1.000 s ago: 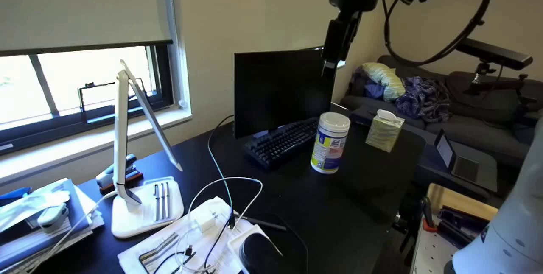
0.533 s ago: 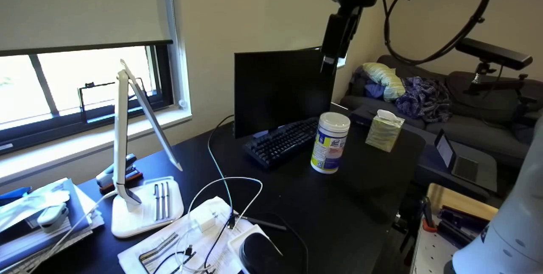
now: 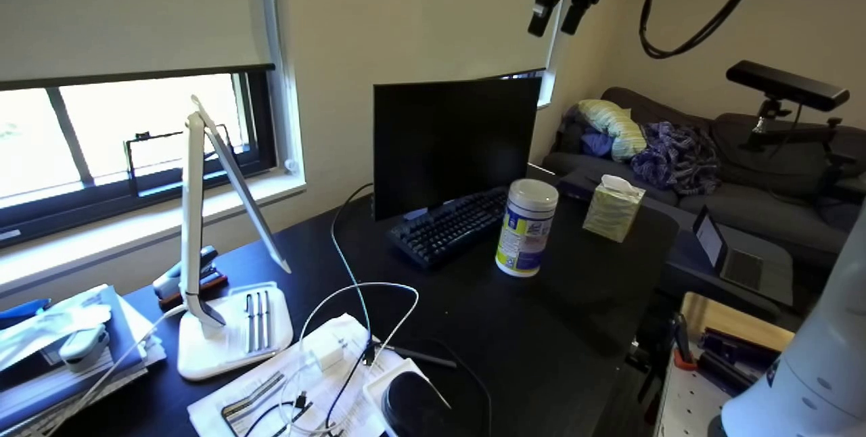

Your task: Put the tissue box on the white bottle

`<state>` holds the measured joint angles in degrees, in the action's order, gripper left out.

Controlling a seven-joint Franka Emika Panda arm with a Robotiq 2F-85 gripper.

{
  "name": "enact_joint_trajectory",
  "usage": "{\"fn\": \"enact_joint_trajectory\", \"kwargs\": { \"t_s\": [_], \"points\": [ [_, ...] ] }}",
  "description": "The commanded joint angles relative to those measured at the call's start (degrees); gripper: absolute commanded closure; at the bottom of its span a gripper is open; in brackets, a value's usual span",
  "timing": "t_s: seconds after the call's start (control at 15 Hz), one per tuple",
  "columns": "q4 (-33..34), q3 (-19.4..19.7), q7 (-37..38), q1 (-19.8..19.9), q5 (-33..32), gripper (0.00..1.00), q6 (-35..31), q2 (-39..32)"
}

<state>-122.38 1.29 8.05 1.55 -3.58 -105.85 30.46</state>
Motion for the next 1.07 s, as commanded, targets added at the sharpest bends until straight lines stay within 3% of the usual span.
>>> {"fn": "enact_joint_trajectory", "kwargs": {
  "t_s": [0.0,0.33,0.4,0.47,0.73,0.87,0.93,1.0],
  "points": [
    [1.7,4.6,1.8,4.8,1.6,0.0,-0.6,-2.4],
    [3.6,10.5,5.1,11.1,2.2,0.0,-3.9,-5.9],
    [3.6,10.5,7.1,11.8,2.8,0.0,-5.1,-5.7],
    [1.8,10.5,2.9,11.4,1.5,0.0,-3.6,-4.2],
    [2.7,10.5,5.5,12.0,2.1,0.0,-4.7,-4.9],
    [0.9,10.3,6.3,11.6,3.4,0.0,-10.2,-4.0],
    [1.9,10.2,6.4,11.7,3.0,0.0,-8.8,-5.5],
    [2.1,10.4,8.2,12.5,2.7,0.0,-11.4,-7.9]
  ]
}}
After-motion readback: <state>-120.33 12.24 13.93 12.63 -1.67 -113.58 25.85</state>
